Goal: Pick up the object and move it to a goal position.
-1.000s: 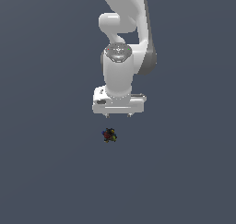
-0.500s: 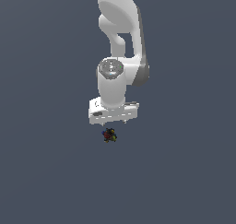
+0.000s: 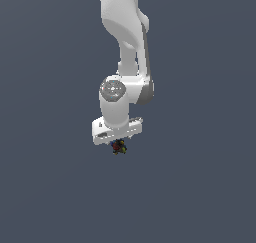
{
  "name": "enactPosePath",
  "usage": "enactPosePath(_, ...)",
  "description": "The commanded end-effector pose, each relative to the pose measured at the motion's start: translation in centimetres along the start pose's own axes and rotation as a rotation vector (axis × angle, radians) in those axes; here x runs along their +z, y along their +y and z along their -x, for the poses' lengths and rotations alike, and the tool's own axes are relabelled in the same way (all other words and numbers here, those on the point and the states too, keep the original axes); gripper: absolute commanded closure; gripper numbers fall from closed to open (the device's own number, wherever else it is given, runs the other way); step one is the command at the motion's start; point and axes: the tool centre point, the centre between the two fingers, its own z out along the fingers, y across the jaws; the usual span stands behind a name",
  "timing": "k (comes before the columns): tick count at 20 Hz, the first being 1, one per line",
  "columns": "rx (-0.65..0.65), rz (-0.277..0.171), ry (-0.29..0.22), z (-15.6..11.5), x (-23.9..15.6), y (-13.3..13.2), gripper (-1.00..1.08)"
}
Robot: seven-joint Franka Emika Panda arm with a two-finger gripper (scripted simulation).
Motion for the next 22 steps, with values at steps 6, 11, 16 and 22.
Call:
enactPosePath(6,-0.036,-0.001,0.0,-0.1,1.0,0.5,-0.92)
enactPosePath(11,-0.032,-0.001,0.0,0.0,1.6,0.5,-0.92)
enactPosePath(16,-0.035,-0.001,0.0,0.1,4.1,0.5,-0.92)
enactPosePath(22,-0.036,-0.001,0.0,0.0,6.0,0.5,-0.92)
